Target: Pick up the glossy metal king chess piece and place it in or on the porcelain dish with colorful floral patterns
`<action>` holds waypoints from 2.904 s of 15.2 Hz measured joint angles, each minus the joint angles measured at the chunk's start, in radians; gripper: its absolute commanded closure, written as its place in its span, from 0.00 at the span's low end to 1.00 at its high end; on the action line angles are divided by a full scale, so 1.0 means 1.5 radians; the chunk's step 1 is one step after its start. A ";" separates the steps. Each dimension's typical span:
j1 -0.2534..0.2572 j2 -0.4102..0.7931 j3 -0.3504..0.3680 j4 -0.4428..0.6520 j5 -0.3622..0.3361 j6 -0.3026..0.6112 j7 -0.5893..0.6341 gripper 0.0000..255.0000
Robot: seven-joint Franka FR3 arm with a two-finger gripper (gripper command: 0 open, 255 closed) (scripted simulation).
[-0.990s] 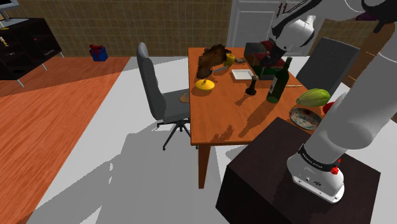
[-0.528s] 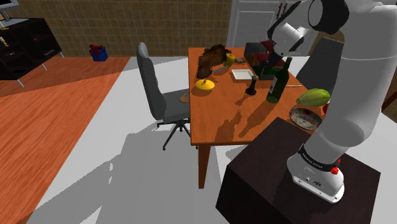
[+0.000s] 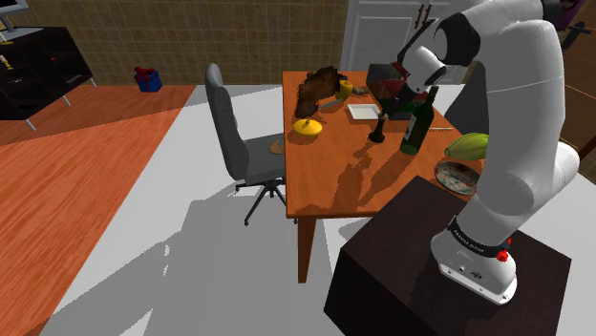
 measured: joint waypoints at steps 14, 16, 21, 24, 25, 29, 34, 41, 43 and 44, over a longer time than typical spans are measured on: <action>-0.008 0.039 0.023 0.019 0.032 0.017 -0.013 1.00; -0.008 0.039 0.023 0.019 0.032 0.017 -0.013 1.00; -0.009 0.040 0.023 0.020 0.032 0.017 -0.012 1.00; -0.004 0.031 0.019 0.015 0.025 0.014 -0.007 1.00; -0.003 0.028 0.016 0.017 0.020 0.011 -0.002 1.00; 0.007 0.004 0.003 0.014 -0.002 -0.001 0.018 1.00; 0.020 -0.026 -0.015 0.015 -0.033 -0.019 0.046 1.00; 0.036 -0.066 -0.038 0.018 -0.074 -0.043 0.082 1.00; 0.041 -0.077 -0.044 0.019 -0.086 -0.051 0.093 1.00; 0.042 -0.081 -0.047 0.023 -0.092 -0.056 0.099 1.00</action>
